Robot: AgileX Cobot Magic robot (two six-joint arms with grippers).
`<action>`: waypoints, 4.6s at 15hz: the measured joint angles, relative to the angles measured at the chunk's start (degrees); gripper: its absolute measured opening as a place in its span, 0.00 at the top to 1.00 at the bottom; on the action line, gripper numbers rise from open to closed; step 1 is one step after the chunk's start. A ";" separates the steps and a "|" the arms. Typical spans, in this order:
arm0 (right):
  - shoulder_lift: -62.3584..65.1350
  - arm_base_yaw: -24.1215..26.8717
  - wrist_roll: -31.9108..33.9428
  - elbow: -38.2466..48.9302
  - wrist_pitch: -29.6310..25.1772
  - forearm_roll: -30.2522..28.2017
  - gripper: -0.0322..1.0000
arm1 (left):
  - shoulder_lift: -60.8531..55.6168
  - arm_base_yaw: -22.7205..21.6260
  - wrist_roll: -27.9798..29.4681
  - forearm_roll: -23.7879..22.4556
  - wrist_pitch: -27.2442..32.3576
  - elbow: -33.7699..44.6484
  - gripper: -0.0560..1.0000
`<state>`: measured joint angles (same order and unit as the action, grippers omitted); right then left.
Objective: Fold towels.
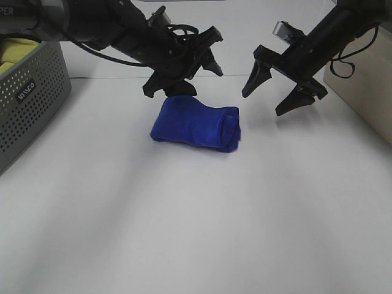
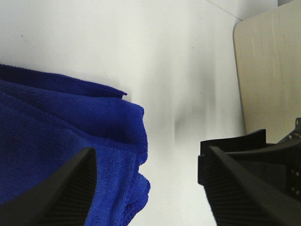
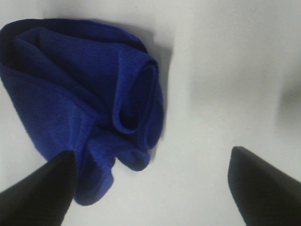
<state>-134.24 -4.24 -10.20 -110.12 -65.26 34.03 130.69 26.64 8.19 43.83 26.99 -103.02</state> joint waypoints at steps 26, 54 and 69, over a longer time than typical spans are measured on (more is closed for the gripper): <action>-6.30 -2.69 -26.24 7.73 8.88 28.48 0.19 | -5.39 -14.09 -6.93 -7.28 5.39 0.00 0.35; 69.16 -2.69 -1.89 50.25 -0.17 -13.18 0.20 | -65.89 -14.09 -13.75 -33.58 41.83 32.26 0.35; 126.17 -2.69 -1.49 80.10 2.52 -25.78 0.21 | -123.19 -14.09 -20.86 -32.89 34.95 73.85 0.35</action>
<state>-8.08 -6.93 -11.69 -30.02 -62.74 8.25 7.51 12.55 -12.66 10.94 61.94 -29.16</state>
